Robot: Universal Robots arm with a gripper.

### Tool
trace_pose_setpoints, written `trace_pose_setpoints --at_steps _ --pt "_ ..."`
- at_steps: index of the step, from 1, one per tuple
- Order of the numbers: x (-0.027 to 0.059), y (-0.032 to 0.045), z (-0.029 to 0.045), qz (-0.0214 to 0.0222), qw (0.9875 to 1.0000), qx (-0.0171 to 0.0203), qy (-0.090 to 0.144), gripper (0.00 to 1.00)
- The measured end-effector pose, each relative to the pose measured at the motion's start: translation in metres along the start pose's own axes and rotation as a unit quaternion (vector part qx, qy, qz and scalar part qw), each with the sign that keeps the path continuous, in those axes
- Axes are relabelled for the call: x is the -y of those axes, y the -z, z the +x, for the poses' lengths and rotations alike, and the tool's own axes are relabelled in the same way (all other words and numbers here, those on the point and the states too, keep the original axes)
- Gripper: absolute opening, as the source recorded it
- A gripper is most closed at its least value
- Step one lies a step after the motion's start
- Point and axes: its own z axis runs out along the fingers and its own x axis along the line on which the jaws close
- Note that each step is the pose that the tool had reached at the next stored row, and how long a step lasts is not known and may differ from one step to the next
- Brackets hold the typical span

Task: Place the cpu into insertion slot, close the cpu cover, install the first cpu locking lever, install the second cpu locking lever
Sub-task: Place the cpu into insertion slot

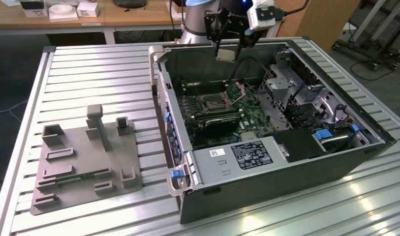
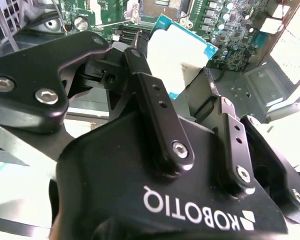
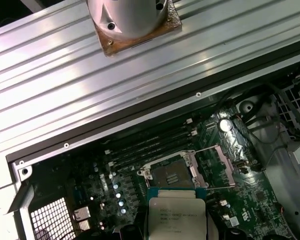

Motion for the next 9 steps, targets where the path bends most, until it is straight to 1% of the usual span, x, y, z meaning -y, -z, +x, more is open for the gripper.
trace_pose_setpoints --at_steps 4,9 --pt "0.0 -0.0002 0.0 -0.0003 0.9999 0.0011 -0.013 0.54" --pt "0.0002 -0.0003 0.0004 -0.0004 0.9998 0.0017 -0.019 0.54"
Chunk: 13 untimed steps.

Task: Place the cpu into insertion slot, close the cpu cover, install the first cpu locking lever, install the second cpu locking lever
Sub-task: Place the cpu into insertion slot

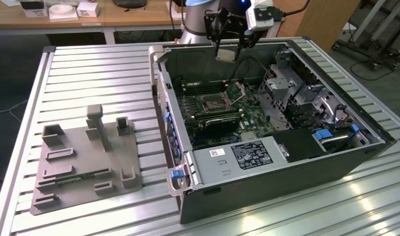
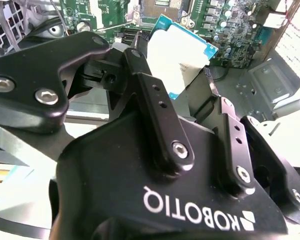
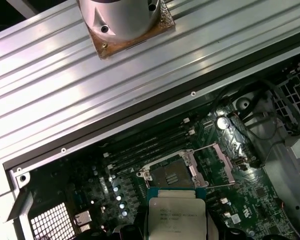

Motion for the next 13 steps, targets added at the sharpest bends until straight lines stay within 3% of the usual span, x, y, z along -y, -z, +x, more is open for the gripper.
trace_pose_setpoints --at_steps 13 --pt "0.0006 -0.0013 0.0011 -0.0006 0.9996 0.0025 -0.029 0.54"
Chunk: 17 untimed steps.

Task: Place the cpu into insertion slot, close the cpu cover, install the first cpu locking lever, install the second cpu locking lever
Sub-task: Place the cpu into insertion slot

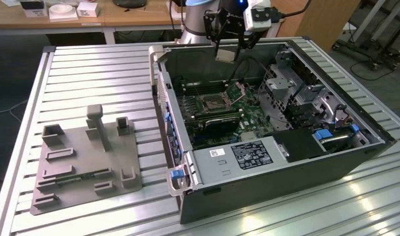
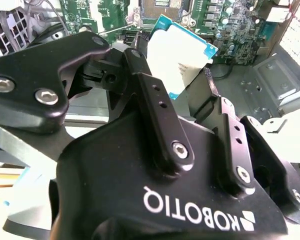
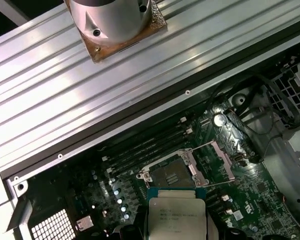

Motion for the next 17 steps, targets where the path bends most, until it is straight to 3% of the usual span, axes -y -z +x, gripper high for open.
trace_pose_setpoints --at_steps 17 --pt "0.0005 -0.0017 0.0006 -0.0008 0.9991 0.0039 -0.043 0.54"
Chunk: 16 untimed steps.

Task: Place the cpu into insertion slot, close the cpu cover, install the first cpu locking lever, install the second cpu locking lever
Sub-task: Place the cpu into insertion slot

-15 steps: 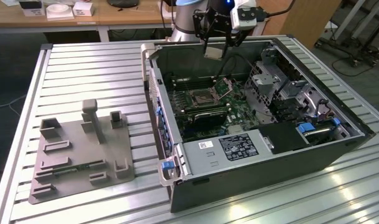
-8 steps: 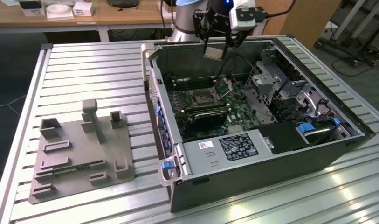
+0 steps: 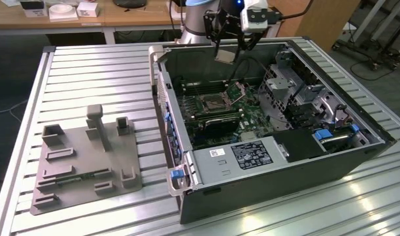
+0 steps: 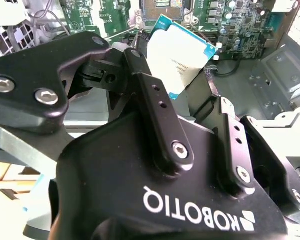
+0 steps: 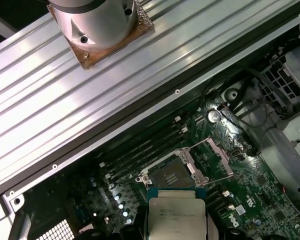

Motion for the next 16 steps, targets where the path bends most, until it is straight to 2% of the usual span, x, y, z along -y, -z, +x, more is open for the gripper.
trace_pose_setpoints --at_steps 8,12,16 --pt "0.0002 -0.0011 0.0002 -0.0008 0.9992 0.0036 -0.04 0.54" --pt "0.0003 -0.0018 0.0002 -0.0013 0.9979 0.0058 -0.065 0.54" --pt "0.0004 -0.0025 0.0002 -0.0017 0.9959 0.008 -0.09 0.54"
